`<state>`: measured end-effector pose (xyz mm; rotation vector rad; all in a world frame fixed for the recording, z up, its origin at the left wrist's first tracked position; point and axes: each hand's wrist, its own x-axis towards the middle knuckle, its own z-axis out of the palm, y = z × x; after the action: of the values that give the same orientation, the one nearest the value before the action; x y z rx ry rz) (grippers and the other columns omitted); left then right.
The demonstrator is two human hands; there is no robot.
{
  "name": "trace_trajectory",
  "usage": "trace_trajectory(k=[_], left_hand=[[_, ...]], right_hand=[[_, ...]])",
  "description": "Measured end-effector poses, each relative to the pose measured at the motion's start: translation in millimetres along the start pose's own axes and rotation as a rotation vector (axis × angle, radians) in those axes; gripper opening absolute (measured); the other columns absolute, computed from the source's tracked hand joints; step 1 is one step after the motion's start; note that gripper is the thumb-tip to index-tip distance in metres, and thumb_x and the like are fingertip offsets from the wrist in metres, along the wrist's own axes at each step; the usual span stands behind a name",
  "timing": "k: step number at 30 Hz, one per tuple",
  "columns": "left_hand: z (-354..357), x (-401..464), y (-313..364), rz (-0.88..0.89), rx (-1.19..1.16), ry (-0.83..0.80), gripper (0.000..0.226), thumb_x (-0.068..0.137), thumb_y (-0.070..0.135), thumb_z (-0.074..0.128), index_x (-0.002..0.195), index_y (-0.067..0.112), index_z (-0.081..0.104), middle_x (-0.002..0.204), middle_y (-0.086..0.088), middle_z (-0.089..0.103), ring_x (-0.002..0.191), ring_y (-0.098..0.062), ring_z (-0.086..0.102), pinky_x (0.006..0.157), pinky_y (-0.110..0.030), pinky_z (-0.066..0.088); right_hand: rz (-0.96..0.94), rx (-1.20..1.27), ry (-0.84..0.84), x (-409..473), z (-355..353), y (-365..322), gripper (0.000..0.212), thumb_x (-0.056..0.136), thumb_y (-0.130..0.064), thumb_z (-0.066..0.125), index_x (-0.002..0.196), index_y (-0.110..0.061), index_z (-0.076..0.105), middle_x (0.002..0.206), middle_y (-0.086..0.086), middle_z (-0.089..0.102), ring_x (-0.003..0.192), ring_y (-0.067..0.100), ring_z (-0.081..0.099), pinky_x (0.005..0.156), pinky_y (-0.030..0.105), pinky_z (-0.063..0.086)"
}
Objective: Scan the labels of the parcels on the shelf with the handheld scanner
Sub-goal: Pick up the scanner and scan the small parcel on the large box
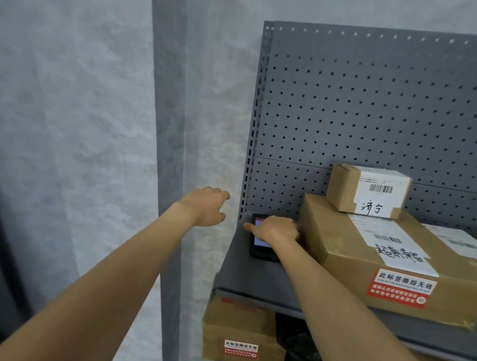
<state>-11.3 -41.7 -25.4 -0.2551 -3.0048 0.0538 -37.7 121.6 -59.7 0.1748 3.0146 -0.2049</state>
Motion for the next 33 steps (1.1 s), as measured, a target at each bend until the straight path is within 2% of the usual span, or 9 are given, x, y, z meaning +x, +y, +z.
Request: trace_trajectory(k=[3,6,9,16,23,27,31,33], left_hand=[[3.4,0.7,-3.7,-0.007,-0.008,-0.002,0.058,0.093,0.03,0.051,0.146,0.015,0.034,0.143,-0.01,0.049,0.129,-0.028,0.047,0.099,-0.039,0.043],[5.8,2.9,-5.5,-0.006,-0.016,-0.004,0.058,0.093,0.03,0.051,0.146,0.016,0.034,0.143,-0.009,0.049,0.129,-0.028,0.047,0.099,-0.038,0.044],[7.3,5.9,-5.8,-0.002,-0.021,-0.008,0.058,0.093,0.03,0.051,0.146,0.016,0.034,0.145,-0.008,0.048,0.13,-0.027,0.046,0.101,-0.039,0.044],[-2.7,10.8,-0.8,0.012,-0.01,0.004,0.058,0.093,0.028,0.05,0.146,0.015,0.034,0.145,-0.01,0.048,0.131,-0.028,0.045,0.101,-0.039,0.043],[-47.8,13.7,0.6,0.0,0.017,0.075,0.057,0.093,0.03,0.051,0.146,0.017,0.034,0.146,-0.008,0.046,0.131,-0.028,0.046,0.099,-0.04,0.043],[-85.6,12.5,1.8,-0.036,0.023,0.144,0.056,0.093,0.031,0.052,0.145,0.017,0.036,0.146,-0.007,0.048,0.131,-0.027,0.046,0.1,-0.041,0.044],[-107.3,13.3,21.5,-0.015,0.009,0.186,0.054,0.093,0.032,0.052,0.143,0.017,0.039,0.143,-0.008,0.051,0.128,-0.028,0.049,0.1,-0.041,0.044],[-111.9,15.7,37.1,0.011,0.003,0.19,0.053,0.093,0.032,0.052,0.142,0.017,0.04,0.142,-0.008,0.052,0.126,-0.028,0.051,0.099,-0.041,0.046]], right_hand=[[0.047,0.128,-0.037,4.0,0.1,-6.7,0.074,0.085,-0.065,0.05,0.137,-0.012,0.048,0.142,0.019,0.037,0.127,0.03,0.042,0.086,0.034,0.045],[0.085,0.159,-0.027,5.9,2.8,-12.6,0.081,0.083,-0.066,0.053,0.141,-0.01,0.044,0.143,0.018,0.034,0.129,0.032,0.037,0.097,0.036,0.045],[0.104,0.153,-0.01,6.9,6.2,-14.5,0.085,0.081,-0.068,0.053,0.141,-0.009,0.043,0.142,0.019,0.034,0.129,0.032,0.037,0.1,0.036,0.046],[0.053,0.184,0.033,7.5,0.4,-10.7,0.072,0.073,-0.065,0.064,0.121,-0.011,0.06,0.131,0.018,0.05,0.118,0.034,0.05,0.092,0.04,0.052],[-0.045,0.265,0.127,-2.5,-53.2,-15.0,0.08,0.065,-0.069,0.067,0.119,-0.011,0.059,0.126,0.016,0.054,0.114,0.037,0.053,0.087,0.041,0.053],[-0.131,0.293,0.165,-11.7,-93.6,-5.7,0.07,0.061,-0.066,0.065,0.106,-0.013,0.062,0.118,0.014,0.061,0.107,0.036,0.058,0.074,0.035,0.052],[-0.178,0.343,0.199,-28.4,-127.3,20.9,0.07,0.064,-0.065,0.067,0.107,-0.011,0.062,0.117,0.013,0.063,0.109,0.036,0.059,0.082,0.039,0.054],[-0.203,0.339,0.237,-37.4,-143.3,38.2,0.06,0.068,-0.062,0.067,0.1,-0.012,0.06,0.108,0.01,0.063,0.105,0.033,0.061,0.077,0.035,0.051]])
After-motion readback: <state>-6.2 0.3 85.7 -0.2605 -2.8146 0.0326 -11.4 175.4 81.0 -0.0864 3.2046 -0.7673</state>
